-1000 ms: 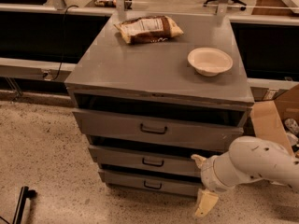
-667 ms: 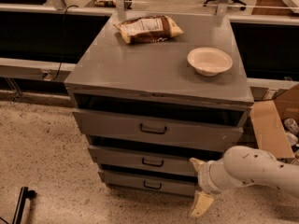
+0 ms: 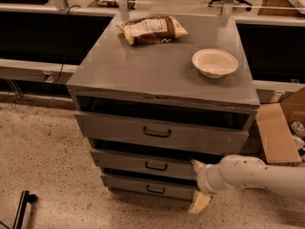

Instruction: Open middle drawer

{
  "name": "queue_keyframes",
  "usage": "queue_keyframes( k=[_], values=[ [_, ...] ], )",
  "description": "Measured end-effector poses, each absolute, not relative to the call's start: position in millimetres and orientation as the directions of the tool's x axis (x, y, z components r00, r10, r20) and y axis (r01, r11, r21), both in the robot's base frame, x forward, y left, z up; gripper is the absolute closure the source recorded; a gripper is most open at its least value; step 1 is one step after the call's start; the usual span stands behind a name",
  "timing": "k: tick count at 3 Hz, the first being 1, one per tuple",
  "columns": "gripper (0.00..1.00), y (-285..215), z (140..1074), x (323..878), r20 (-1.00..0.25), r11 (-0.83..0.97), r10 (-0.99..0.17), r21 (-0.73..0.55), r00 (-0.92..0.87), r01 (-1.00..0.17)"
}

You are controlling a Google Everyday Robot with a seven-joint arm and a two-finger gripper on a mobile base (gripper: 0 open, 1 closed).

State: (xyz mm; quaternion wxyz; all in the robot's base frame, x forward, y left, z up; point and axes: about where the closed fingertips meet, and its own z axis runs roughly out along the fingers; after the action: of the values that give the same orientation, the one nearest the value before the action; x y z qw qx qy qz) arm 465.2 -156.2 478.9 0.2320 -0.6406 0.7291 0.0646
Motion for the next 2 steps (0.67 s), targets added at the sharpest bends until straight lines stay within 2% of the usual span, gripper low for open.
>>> queue_keyframes(
  k=[2],
  values=[
    [0.02, -168, 446, 517, -0.423, 0.196, -0.902, -0.231, -0.083, -0.953]
  ],
)
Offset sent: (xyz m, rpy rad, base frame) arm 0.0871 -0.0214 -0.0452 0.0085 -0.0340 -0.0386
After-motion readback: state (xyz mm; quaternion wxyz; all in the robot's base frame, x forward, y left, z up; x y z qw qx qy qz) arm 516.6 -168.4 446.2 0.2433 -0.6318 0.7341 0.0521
